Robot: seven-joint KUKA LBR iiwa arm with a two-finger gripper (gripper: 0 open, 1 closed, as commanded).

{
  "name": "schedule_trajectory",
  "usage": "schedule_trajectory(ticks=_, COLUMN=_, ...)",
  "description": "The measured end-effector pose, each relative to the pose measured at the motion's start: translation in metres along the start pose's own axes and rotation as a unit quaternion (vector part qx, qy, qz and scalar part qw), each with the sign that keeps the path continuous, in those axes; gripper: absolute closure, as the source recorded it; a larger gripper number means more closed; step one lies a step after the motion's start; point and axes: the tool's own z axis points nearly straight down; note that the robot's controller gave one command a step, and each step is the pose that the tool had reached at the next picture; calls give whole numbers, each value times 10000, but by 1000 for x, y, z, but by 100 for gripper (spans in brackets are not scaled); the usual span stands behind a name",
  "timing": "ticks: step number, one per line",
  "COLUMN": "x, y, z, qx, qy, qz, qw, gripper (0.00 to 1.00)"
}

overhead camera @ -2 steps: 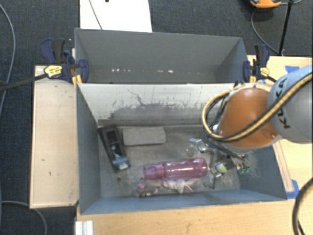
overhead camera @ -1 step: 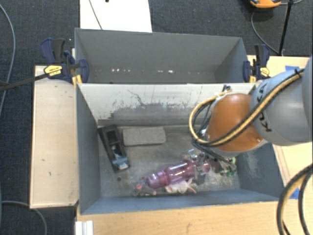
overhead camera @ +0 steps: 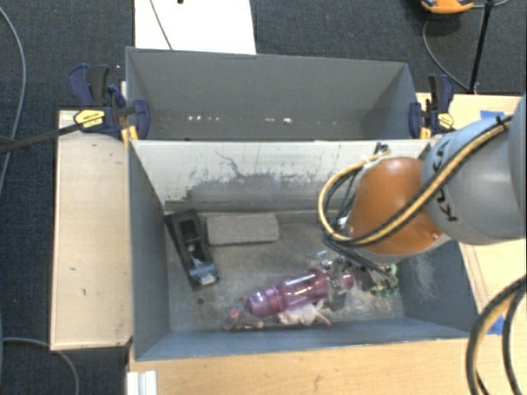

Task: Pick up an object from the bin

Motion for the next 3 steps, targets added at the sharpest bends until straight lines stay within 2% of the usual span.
schedule_trajectory(ticks=1, x=1, y=1, z=-5, qx=-7, qy=17, qz=-2, qw=10000, gripper=100)
schedule_trajectory(ticks=2, x=16, y=5, z=-71, qx=0, qy=-13, qz=-1297, qw=9916, gripper=100)
schedule_trajectory(ticks=3, x=16, y=5, z=-71, qx=1, qy=-13, qz=-1300, qw=9915, gripper=100)
